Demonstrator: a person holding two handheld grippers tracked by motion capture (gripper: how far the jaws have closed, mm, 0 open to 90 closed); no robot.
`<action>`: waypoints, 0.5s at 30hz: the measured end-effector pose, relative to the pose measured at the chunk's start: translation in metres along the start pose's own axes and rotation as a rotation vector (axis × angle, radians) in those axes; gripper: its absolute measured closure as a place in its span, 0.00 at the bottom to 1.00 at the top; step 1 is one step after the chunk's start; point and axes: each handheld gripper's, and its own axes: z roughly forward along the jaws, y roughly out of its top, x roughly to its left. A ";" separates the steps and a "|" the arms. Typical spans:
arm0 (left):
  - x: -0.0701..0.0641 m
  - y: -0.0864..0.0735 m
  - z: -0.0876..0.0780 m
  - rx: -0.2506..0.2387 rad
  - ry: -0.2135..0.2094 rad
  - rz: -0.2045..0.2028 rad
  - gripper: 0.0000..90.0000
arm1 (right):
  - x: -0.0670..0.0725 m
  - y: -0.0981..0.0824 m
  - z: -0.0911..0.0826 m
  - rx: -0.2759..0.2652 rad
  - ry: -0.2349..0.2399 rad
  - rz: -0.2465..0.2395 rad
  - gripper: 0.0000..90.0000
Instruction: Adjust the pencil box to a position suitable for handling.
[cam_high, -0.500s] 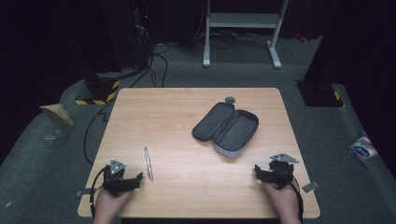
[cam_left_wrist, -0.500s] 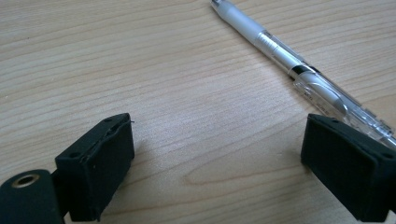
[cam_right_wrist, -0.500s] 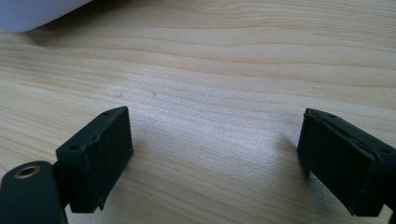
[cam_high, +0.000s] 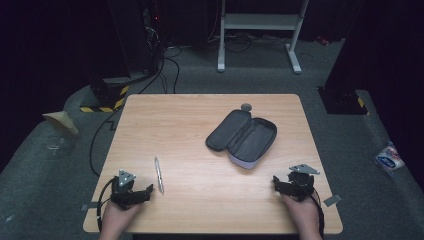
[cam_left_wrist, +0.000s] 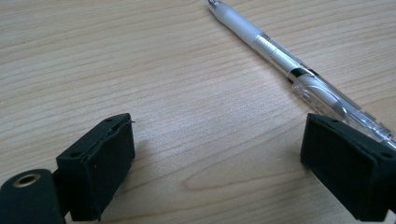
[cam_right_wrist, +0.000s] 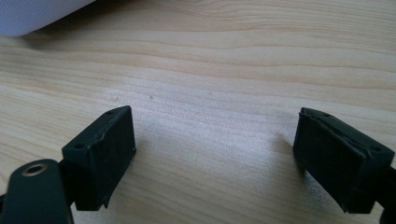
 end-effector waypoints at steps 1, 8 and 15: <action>0.000 0.000 0.000 0.001 -0.001 0.001 0.11 | 0.001 0.000 0.000 0.001 0.000 0.008 0.14; 0.000 -0.001 -0.001 -0.001 0.001 -0.003 0.12 | 0.001 -0.002 -0.002 -0.005 -0.001 0.008 0.17; -0.001 -0.003 -0.004 -0.006 -0.002 -0.007 0.14 | 0.000 -0.001 -0.004 -0.005 -0.003 0.000 0.26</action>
